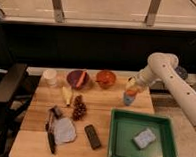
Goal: Place apple in plastic cup
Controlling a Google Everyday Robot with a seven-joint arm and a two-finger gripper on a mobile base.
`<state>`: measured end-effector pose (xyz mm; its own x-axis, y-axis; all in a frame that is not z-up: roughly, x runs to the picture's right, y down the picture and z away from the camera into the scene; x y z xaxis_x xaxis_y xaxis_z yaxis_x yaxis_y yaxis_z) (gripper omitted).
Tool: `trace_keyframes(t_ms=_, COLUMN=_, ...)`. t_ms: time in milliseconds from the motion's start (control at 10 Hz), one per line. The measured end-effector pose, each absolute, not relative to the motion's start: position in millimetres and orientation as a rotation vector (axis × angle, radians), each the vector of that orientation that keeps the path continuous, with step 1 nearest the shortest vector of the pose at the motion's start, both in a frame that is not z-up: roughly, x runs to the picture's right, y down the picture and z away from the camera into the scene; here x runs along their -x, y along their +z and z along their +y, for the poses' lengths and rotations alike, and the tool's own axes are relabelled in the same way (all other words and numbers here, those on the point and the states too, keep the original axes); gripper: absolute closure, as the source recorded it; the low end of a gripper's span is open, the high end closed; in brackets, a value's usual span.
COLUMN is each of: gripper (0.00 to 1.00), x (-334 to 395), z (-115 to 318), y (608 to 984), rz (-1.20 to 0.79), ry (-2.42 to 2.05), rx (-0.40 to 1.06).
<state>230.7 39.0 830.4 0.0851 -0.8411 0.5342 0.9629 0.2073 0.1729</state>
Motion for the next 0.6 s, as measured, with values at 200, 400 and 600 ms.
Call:
trace_keyframes(t_ms=200, gripper=0.27, x=-226.3, z=44.9, y=832.6, rz=-0.612, ry=-1.363, rx=0.256)
trace_keyframes(t_ms=400, gripper=0.27, x=-225.3, z=49.7, y=833.1, rz=-0.62, ry=-1.362, rx=0.262)
trace_keyframes(t_ms=600, gripper=0.27, x=-225.3, z=49.3, y=833.1, rz=-0.62, ry=-1.362, rx=0.26)
